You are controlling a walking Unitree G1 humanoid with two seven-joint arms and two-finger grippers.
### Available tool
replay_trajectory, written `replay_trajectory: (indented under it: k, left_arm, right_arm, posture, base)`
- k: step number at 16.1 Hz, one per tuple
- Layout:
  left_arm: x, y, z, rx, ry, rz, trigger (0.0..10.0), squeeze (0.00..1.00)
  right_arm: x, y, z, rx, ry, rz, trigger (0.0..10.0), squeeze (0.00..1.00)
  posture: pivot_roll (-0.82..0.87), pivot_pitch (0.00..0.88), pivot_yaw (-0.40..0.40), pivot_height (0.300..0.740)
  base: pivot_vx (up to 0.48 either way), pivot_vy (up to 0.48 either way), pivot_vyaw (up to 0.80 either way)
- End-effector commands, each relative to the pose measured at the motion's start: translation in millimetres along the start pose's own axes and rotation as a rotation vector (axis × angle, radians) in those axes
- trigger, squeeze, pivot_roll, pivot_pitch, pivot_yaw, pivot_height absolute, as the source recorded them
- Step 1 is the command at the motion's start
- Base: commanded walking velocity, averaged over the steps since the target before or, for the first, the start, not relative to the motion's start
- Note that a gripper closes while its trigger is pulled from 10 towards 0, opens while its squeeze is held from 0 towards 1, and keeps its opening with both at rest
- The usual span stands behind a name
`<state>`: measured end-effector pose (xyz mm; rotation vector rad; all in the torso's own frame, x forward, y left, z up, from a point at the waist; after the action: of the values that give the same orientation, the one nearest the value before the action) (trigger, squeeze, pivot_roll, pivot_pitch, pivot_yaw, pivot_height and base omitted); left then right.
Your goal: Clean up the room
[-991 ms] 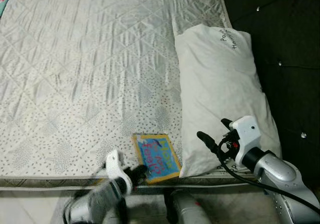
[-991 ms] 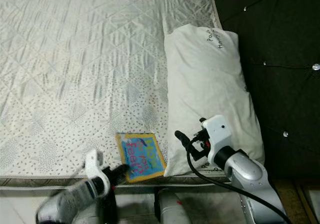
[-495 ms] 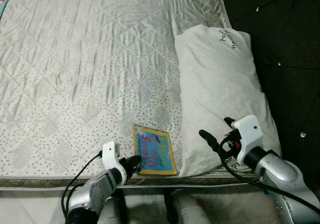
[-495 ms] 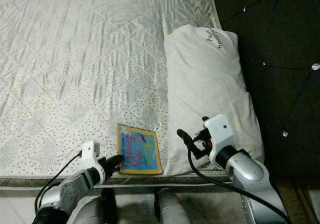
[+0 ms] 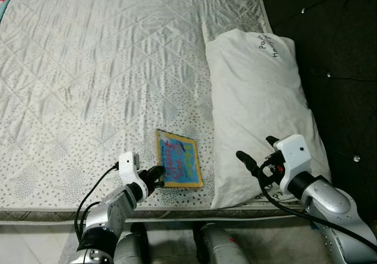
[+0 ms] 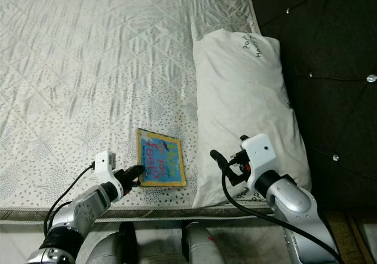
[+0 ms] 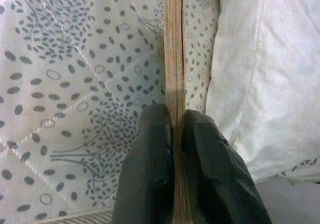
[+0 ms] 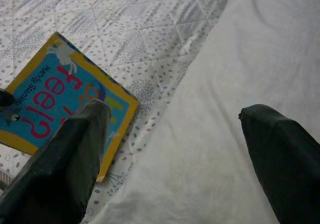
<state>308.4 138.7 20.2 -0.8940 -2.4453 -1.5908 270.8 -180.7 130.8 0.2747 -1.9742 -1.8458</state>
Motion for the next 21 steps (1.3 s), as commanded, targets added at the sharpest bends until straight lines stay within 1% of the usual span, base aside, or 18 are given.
replay_trajectory:
  k: [1, 3, 8, 10, 14, 15, 16, 21]
  left_arm:
    - [0.0, -5.7, -0.6, 0.010, -0.027, 0.008, 10.0, 0.00]
    - [-4.9, -10.0, -6.0, 0.005, -0.078, 0.029, 10.0, 0.00]
    - [-10.0, -18.0, -11.9, 0.005, -0.128, 0.067, 10.0, 0.00]
    - [-10.6, -19.0, -9.9, -0.004, -0.126, 0.074, 10.0, 0.00]
    - [-8.3, -20.8, -6.1, 0.005, -0.142, 0.082, 10.0, 0.00]
    - [-7.9, -21.8, -5.2, 0.003, -0.142, 0.084, 10.0, 0.41]
    - [-7.8, -22.3, -4.5, 0.002, -0.139, 0.085, 10.0, 1.00]
    - [-6.1, -24.9, -1.5, 0.004, -0.134, 0.092, 10.0, 1.00]
  right_arm:
    - [3.8, -5.4, -6.2, -0.011, -0.038, 0.014, 10.0, 0.00]
    - [2.8, -3.4, -5.6, -0.012, -0.044, 0.005, 10.0, 0.00]
    - [1.8, 0.4, -6.5, -0.007, -0.050, -0.010, 10.0, 0.00]
    - [1.8, 1.5, -7.5, -0.004, -0.053, -0.013, 10.0, 0.00]
    - [3.1, 1.9, -6.7, -0.001, -0.052, -0.014, 10.0, 0.00]
    - [3.1, 1.8, -6.6, -0.001, -0.051, -0.014, 10.0, 0.00]
    - [2.7, 1.9, -6.9, -0.001, -0.051, -0.014, 10.0, 0.00]
    - [1.3, 3.5, -8.2, 0.004, -0.052, -0.019, 10.0, 0.00]
  posture:
    - [-0.31, 0.331, -0.077, 0.740]
    - [-0.32, 0.332, -0.079, 0.740]
    - [-0.33, 0.332, -0.088, 0.740]
    - [-0.34, 0.330, -0.091, 0.740]
    - [-0.34, 0.329, -0.093, 0.740]
    - [-0.34, 0.328, -0.093, 0.740]
    - [-0.34, 0.327, -0.094, 0.740]
    - [-0.34, 0.324, -0.096, 0.740]
  base:
    - [0.000, 0.000, 0.00]
    - [0.000, 0.000, 0.00]
    - [0.000, 0.000, 0.00]
    - [0.000, 0.000, 0.00]
    - [0.000, 0.000, 0.00]
    - [0.000, 0.000, 0.00]
    - [0.000, 0.000, 0.00]
    - [0.000, 0.000, 0.00]
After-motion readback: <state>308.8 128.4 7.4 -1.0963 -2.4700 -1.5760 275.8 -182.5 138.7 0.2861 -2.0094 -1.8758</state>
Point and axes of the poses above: a point about 5 cm out from each wrist's last joint towards the gripper, its own x axis pointing back from the gripper into the wrist, its own y axis along the axis of the wrist's last joint, z = x × y, the point moved 1 cm from there along -x, pointing out of the wrist towards the gripper, and after that the axes turned 8 degrees about -x, right-handed, at the moved point
